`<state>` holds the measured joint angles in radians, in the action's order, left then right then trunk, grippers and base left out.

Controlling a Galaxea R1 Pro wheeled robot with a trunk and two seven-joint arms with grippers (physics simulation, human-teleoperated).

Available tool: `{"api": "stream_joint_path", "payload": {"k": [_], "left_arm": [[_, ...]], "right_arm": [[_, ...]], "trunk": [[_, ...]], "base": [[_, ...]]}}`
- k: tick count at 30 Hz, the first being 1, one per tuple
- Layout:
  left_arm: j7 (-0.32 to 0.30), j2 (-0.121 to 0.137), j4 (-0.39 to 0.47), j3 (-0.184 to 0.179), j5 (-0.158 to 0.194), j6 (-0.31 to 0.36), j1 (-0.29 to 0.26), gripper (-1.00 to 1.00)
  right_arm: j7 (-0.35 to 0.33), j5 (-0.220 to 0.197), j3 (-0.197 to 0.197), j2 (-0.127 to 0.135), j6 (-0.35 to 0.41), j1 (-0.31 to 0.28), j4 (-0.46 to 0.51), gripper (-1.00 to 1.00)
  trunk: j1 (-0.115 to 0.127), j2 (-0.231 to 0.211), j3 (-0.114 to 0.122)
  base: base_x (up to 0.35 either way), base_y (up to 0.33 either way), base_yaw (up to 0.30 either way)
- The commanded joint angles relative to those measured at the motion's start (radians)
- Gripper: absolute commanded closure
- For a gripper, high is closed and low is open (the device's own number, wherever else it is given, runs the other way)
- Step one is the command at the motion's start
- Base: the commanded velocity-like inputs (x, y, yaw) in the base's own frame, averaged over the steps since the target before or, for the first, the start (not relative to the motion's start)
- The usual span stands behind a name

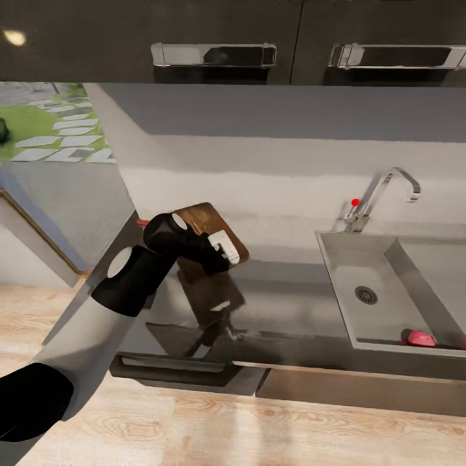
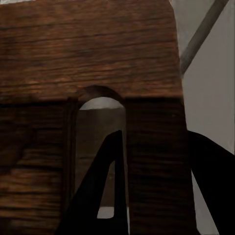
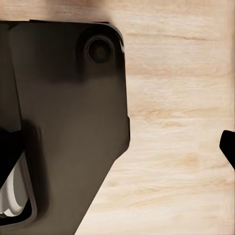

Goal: In the kitchen, take the Vidalia onion out of the sink, dice it on the chopping board with the paring knife, put the diced onion into the bowl on the countertop, then place both the paring knife and the chopping board into the sink.

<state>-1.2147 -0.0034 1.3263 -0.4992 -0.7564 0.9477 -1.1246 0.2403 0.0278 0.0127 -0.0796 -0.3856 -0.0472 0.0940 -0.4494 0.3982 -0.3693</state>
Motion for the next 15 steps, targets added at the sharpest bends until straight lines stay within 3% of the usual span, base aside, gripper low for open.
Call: {"api": "stream_joint_path", "payload": {"k": [1,9,15], "left_arm": [[-0.002,-0.002,0.001,-0.001,-0.006,0.014,-0.001,1.0],[0.032,-0.007,-0.002,0.03,-0.006,0.056,-0.001,1.0],[0.11,-0.016,-0.018,0.058,-0.005,0.061,-0.001,1.0]], "right_arm": [[0.004,0.003,0.001,0.0,-0.003,0.0,0.0,-1.0],[0.004,0.003,0.001,-0.001,-0.003,0.0,0.0,-1.0],[0.004,0.003,0.001,0.0,-0.003,0.0,0.0,-1.0]], "trunk": [[-0.001,0.002,0.0],[-0.001,0.002,0.009],[-0.001,0.002,0.016]], "base": [[0.0,-0.168,0.221],[0.0,-0.131,0.222],[0.0,-0.101,0.221]]}}
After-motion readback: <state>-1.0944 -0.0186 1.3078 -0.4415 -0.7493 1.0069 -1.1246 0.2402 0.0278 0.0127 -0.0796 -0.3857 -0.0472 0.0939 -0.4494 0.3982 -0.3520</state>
